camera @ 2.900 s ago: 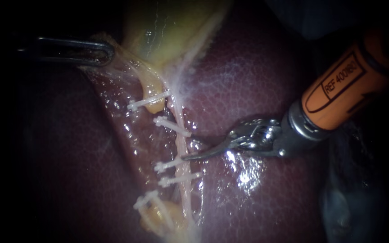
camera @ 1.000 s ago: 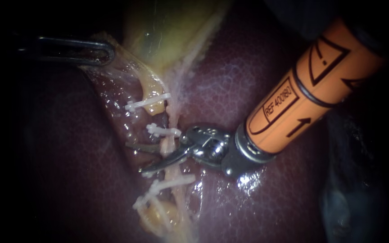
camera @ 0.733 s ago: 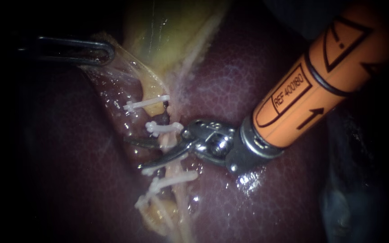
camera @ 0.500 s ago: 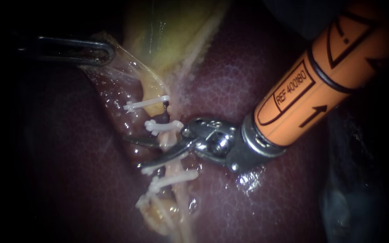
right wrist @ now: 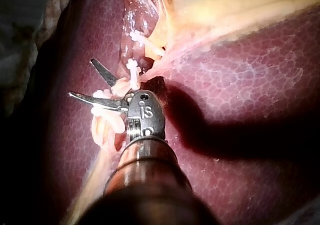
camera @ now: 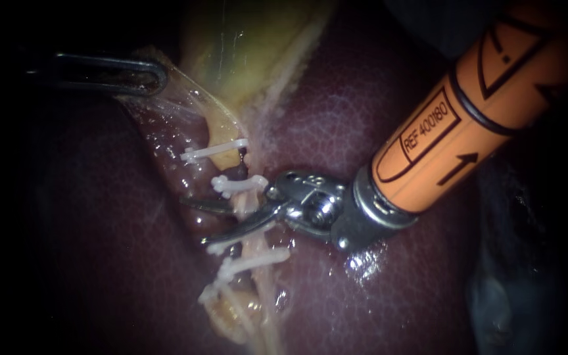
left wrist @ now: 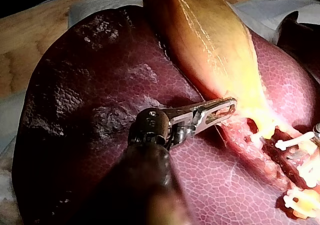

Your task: Go to the cutting position right tube

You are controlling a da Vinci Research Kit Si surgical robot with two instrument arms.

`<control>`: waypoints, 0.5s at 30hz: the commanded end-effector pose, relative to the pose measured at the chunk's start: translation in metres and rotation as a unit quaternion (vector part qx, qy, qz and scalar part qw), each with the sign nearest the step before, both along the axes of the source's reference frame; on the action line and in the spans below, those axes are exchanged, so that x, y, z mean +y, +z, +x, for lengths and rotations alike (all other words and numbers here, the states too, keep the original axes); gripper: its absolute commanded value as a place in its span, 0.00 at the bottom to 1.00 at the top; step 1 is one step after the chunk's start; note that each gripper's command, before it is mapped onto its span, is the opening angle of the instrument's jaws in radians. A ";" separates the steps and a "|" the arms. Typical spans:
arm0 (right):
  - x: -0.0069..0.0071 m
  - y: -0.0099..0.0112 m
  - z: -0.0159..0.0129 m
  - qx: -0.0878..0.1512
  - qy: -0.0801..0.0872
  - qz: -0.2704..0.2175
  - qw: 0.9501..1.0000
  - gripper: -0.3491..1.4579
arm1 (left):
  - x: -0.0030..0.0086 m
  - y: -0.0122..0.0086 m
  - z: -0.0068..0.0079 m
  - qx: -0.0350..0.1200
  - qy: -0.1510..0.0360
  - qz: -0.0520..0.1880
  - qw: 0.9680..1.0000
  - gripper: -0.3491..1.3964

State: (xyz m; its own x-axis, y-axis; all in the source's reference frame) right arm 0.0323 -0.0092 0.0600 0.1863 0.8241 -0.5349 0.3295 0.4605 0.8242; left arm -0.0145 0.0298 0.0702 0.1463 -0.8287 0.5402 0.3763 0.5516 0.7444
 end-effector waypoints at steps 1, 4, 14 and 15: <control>0.0001 0.0002 0.0000 -0.002 0.004 -0.003 1.000 0.26 | 0.0000 0.0000 0.0000 0.000 0.000 0.000 1.000 0.00; 0.0004 0.0008 -0.0002 -0.015 0.004 0.024 1.000 0.00 | 0.0000 0.0000 0.0000 0.000 0.000 0.000 1.000 0.00; 0.0007 0.0019 -0.0005 -0.023 0.016 0.023 0.999 0.00 | 0.0000 0.0000 -0.0001 0.000 0.000 0.000 1.000 0.00; 0.0007 0.0019 -0.0005 -0.023 0.015 0.023 0.999 0.00 | 0.0000 0.0000 -0.0001 0.000 0.000 0.000 1.000 0.00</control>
